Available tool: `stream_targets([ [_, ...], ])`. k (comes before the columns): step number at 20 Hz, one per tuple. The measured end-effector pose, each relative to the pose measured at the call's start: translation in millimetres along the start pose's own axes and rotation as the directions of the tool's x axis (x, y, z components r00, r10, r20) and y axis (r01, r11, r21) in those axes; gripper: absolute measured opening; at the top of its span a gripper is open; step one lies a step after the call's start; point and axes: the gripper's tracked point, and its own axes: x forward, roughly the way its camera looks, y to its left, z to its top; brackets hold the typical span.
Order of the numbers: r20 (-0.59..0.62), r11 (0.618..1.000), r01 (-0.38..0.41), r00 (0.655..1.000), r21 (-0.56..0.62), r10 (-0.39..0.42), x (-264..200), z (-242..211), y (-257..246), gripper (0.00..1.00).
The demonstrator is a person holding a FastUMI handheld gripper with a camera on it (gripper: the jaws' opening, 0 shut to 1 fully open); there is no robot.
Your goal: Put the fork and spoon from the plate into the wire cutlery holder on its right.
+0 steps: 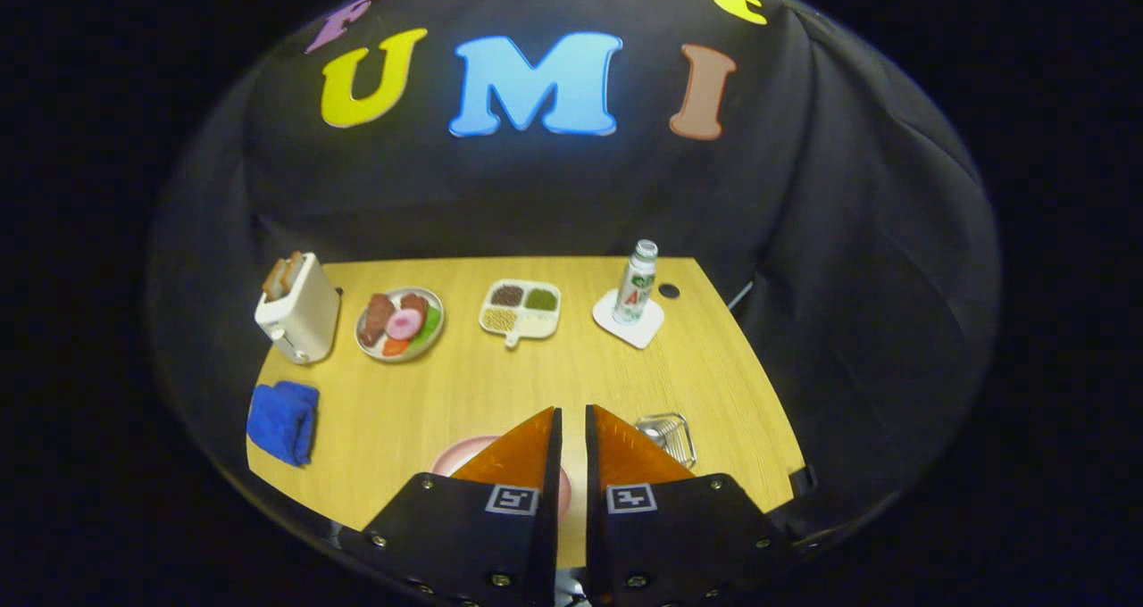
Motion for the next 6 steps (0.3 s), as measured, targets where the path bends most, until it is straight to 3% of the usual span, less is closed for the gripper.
stream_targets([
  [3, 0.17, 0.998, -0.063, 0.983, -0.031, 0.067, -20, 36, 25, 0.13],
  [6, 0.322, 0.993, -0.11, 0.939, -0.042, 0.117, -44, 67, 47, 0.13],
])
